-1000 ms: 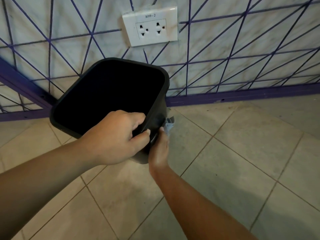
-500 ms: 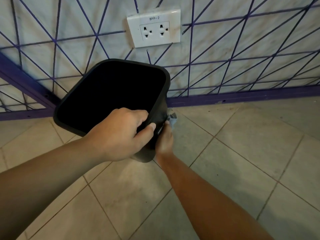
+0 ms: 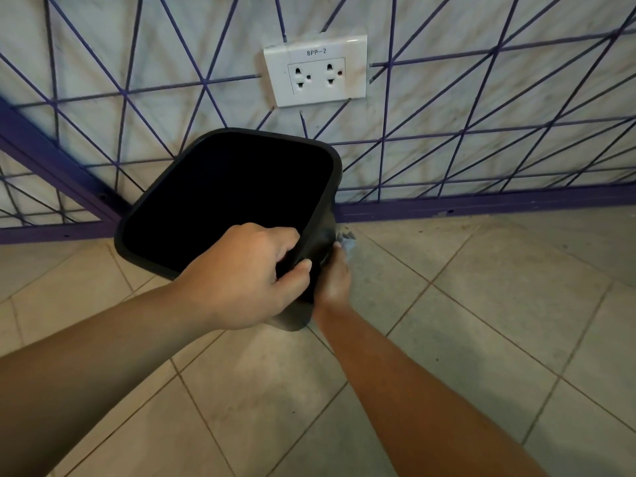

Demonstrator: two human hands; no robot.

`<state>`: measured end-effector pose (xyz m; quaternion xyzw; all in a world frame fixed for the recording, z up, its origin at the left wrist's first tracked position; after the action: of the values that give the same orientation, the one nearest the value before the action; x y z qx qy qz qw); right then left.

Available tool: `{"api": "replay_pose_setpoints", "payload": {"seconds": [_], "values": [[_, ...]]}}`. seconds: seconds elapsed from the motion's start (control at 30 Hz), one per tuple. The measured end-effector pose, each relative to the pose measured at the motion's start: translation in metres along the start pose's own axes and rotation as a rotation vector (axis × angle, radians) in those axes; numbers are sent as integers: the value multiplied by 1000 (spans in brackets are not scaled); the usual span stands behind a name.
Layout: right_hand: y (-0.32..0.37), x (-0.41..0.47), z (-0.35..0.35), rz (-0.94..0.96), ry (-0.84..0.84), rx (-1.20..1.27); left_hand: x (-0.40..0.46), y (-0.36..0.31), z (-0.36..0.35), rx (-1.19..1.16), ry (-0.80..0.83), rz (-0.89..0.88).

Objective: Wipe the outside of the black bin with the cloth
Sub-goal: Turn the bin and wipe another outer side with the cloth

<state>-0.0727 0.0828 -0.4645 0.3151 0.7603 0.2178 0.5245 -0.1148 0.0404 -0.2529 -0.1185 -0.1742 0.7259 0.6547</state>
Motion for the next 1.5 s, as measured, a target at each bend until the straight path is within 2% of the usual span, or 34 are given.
{"api": "replay_pose_setpoints", "payload": {"seconds": [0.07,0.13,0.33,0.5,0.6,0.67,0.8,1.03,1.17,1.27,1.4,1.5], "values": [[2,-22,-3,120,1,0,0,-1,1,9,4,-9],[4,-22,-4,156,2,21,2,-2,2,13,-3,-16],[26,20,-10,-34,76,-14,3,2,1,3,9,6],[9,-21,-10,89,48,-45,3,4,1,6,-1,-5],[10,-18,-4,109,45,-77,3,3,0,-17,6,-1],[24,7,-6,60,5,-98,4,4,1,-17,5,4],[43,27,-18,-40,70,-52,2,2,1,-39,17,14],[3,-12,-3,113,17,-65,3,3,3,-11,10,-2],[10,19,-2,16,0,-26,4,-1,4,9,3,-30],[6,3,-2,-32,16,-16,3,2,2,5,4,-32],[-6,-53,-18,75,120,159,5,2,7,23,-42,-42],[20,-69,-35,233,172,202,7,-2,9,0,-76,-73]]}}
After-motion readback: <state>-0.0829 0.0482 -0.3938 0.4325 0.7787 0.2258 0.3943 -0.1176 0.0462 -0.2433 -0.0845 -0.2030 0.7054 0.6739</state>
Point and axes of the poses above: each hand's wrist, its own x-axis towards the middle knuckle, its own z-axis out of the back of the hand, y = z × x, the point moved 10 cm from there along x, towards the middle knuckle, and after that the axes turned 4 degrees about -y, right-handed, at the moved point
